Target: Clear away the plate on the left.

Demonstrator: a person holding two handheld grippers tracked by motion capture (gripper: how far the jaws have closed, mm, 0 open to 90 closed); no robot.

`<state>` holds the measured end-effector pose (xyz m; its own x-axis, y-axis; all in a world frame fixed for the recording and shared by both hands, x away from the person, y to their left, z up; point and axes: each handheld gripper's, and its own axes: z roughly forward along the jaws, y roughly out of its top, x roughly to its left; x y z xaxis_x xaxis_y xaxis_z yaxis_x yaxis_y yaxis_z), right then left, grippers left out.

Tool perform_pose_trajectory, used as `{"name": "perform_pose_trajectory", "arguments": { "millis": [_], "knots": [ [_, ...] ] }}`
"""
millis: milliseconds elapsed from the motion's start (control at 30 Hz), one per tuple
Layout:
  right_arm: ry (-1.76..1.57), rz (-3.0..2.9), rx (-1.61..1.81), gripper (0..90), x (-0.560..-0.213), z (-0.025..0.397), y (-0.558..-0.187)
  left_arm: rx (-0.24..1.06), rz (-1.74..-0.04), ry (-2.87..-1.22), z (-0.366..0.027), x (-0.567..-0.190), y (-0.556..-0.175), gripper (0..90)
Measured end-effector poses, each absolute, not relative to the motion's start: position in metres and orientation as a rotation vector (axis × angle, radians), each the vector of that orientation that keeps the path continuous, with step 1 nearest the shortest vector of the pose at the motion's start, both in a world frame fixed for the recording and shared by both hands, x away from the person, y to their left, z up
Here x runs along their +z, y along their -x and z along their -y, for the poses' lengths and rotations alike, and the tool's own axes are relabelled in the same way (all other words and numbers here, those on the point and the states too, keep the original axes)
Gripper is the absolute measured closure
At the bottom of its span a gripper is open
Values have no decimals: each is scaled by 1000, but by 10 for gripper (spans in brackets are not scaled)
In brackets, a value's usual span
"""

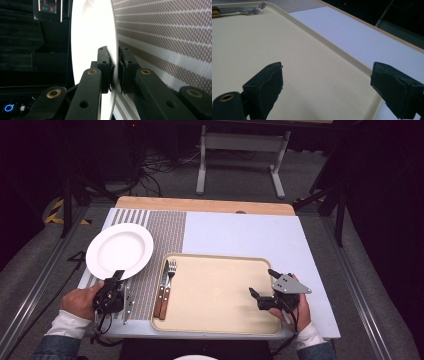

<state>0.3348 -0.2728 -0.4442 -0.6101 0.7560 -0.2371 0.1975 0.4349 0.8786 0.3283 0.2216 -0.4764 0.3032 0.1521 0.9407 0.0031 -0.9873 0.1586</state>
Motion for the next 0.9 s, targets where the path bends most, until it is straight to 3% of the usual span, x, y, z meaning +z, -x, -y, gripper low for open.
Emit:
{"name": "perform_pose_trajectory", "arguments": {
  "millis": [433,900],
  "knots": [
    [-804,-2053,1144,116,-444,274,-335,1784,-95,-2326,-187,-455,-326,808],
    [-818,-2028,1150,117,-442,278,-334,1737,82,-2266,-136,-444,-320,813]
  ]
}}
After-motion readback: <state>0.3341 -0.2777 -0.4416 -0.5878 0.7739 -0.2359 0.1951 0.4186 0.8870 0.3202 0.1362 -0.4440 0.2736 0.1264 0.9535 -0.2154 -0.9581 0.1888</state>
